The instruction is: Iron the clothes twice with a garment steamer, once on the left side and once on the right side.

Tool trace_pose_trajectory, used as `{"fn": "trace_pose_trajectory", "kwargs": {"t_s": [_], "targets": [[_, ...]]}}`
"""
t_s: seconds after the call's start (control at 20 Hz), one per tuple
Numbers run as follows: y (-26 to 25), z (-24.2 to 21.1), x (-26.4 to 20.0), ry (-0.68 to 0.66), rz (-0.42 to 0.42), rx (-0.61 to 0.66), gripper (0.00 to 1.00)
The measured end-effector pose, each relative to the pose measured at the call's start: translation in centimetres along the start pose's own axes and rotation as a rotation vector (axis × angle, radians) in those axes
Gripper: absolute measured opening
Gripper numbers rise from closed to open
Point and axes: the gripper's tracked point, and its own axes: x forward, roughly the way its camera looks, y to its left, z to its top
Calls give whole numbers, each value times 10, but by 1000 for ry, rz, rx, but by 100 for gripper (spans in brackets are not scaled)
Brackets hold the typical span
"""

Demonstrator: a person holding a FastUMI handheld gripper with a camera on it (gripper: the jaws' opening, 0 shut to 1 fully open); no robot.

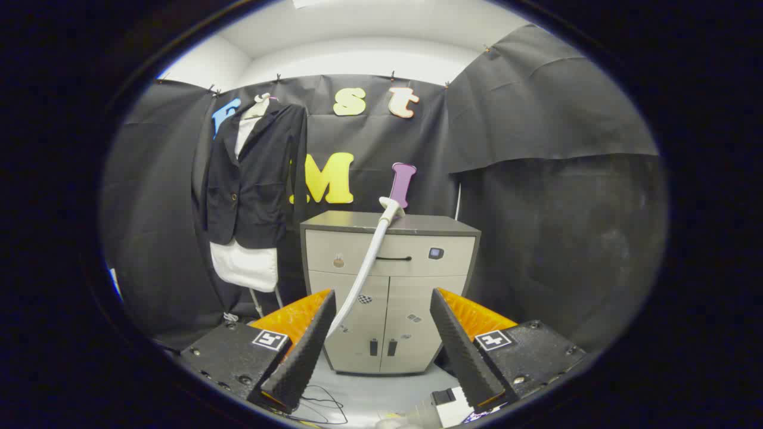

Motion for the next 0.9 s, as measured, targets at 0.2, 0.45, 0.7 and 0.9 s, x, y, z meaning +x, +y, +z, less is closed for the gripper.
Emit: {"fn": "trace_pose_trajectory", "kwargs": {"t_s": [0.2, 0.45, 0.7, 0.9], "targets": [[-2, -1, 3, -13, -2, 39, 99], [-5, -12, 1, 12, -1, 53, 99], [-8, -14, -3, 19, -2, 56, 99], [-10, -13, -4, 26, -10, 66, 99]]}}
